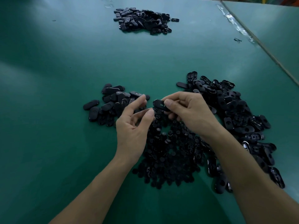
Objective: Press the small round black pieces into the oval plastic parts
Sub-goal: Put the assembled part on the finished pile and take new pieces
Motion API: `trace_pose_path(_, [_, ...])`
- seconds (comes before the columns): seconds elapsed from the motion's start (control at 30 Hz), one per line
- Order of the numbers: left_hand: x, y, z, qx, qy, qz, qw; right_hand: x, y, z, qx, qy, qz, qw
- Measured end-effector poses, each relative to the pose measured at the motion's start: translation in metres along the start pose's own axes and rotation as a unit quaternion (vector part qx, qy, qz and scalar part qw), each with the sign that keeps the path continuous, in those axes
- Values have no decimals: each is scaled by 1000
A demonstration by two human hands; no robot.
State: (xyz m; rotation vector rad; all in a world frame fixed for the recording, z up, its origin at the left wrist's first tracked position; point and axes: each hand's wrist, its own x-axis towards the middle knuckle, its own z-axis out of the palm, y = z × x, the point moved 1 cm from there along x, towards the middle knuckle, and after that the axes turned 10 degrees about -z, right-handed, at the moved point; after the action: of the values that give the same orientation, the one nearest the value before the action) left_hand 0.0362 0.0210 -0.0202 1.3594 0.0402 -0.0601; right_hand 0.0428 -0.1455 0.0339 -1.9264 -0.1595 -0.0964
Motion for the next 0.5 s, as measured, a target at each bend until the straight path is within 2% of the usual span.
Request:
trace_pose_path(0.07, [-2,3,1,1,-13,-2,1000,-5,-2,5,19,-14,-14,1000])
trace_pose_path(0.3, [-5,7,3,15,-19,6,1000,-9,-4,7,-38,-12,-39,998])
trace_pose_path(0.5, [-2,6,2,-15,-6,-6,1000,-13,-2,9,-8,0,6,1000])
